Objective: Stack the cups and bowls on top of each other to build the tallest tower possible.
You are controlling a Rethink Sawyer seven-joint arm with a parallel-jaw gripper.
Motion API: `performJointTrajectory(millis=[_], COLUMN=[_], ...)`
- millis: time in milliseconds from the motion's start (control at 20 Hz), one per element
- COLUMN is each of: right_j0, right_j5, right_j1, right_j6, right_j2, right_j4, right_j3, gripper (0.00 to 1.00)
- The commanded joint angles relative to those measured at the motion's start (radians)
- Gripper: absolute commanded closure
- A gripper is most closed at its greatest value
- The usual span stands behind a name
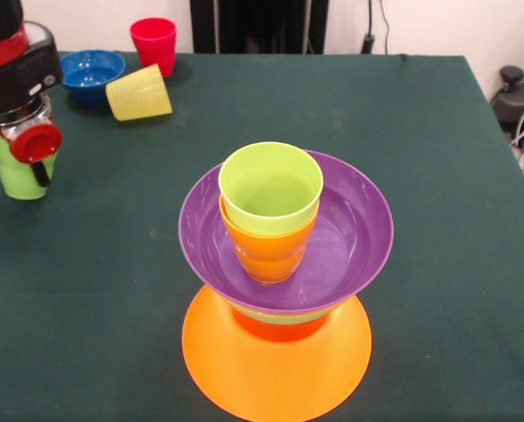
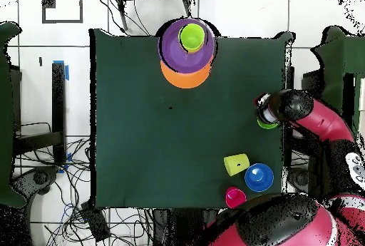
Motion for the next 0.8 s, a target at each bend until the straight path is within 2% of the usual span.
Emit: performJointTrajectory(millis=[50, 500, 800], right_j0=[0.096, 0.195, 0.24], right_j5=[0.015, 0.177, 0.297], right_j1=[-0.061, -0.101, -0.075], right_j6=[-0.093, -0.062, -0.066], right_j2=[0.069, 0.03, 0.035], right_j4=[-0.068, -0.05, -0.042], right_j3=[-0.03, -0.143, -0.275], gripper=[1.0, 1.0, 1.0])
